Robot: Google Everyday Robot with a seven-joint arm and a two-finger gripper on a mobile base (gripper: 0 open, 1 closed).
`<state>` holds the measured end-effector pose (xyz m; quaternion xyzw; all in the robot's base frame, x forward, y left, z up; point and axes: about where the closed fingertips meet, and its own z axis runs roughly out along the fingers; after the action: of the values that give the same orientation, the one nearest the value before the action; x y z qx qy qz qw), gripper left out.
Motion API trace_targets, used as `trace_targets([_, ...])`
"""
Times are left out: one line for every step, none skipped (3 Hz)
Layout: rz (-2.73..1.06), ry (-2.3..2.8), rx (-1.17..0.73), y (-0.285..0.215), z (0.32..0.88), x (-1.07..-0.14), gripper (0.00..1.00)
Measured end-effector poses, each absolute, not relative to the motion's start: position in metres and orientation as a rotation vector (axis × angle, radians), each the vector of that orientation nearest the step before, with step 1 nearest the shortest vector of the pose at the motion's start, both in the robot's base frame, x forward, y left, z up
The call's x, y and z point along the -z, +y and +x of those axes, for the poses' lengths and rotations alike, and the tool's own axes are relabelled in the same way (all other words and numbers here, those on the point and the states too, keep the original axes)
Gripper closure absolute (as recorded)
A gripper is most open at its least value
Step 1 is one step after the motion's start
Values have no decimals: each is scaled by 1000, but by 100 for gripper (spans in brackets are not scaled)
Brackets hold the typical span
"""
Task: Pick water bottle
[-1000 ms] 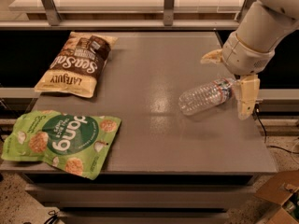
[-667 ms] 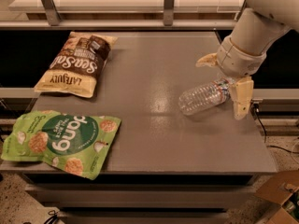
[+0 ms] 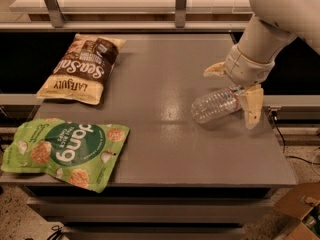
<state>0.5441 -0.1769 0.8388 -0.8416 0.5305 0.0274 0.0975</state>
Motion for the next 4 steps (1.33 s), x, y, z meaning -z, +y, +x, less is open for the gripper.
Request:
trace_targets([-2501, 1556, -88, -175, 545, -835, 0])
trace_targets([-2501, 1553, -90, -174, 545, -835, 0])
trace_targets([-2502, 1537, -91, -170, 545, -836, 18])
trace_targets([-2510, 1526, -96, -167, 546, -838, 41])
